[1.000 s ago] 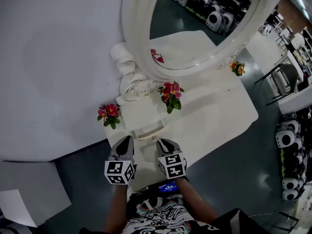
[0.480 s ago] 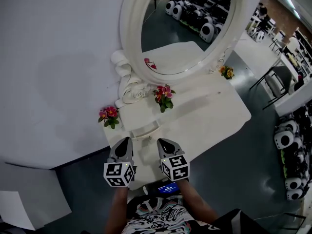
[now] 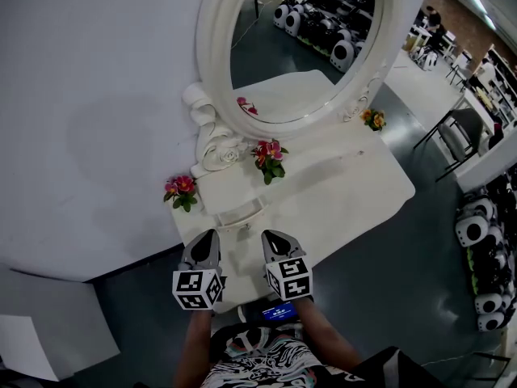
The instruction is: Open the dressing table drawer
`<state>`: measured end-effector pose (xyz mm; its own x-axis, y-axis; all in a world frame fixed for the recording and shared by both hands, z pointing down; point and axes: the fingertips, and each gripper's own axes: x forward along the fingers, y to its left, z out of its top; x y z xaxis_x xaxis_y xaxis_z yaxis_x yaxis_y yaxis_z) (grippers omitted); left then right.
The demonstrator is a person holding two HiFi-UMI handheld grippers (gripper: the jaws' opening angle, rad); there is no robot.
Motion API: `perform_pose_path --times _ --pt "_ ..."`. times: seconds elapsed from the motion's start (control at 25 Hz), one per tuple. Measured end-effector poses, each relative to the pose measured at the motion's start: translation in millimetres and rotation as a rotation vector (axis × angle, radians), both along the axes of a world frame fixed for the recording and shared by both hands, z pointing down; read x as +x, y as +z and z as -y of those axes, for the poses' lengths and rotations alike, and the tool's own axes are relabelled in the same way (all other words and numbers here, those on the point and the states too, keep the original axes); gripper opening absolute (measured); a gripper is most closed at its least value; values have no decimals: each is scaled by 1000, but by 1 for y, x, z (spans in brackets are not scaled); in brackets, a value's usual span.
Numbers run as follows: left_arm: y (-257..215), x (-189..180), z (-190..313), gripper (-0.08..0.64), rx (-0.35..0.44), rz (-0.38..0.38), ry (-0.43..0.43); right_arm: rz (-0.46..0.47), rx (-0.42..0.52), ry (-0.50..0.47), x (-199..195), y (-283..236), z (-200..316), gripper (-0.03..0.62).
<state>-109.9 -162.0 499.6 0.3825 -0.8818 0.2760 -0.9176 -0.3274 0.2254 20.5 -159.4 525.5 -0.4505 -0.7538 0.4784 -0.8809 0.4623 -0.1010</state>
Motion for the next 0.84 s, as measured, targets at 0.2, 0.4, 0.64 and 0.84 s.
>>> perform_pose_path --times 0.2,0.4,0.64,0.84 --pt "1 -3 0 2 -3 2 -3 2 5 14 1 -1 1 0" --pt "2 -4 0 2 -7 6 -7 -12 12 21 3 -3 1 0" --pt "5 -8 2 2 -9 2 -20 -14 14 22 4 -2 3 0" --pt "6 -7 2 2 -8 4 -21 -11 13 18 4 -1 3 0"
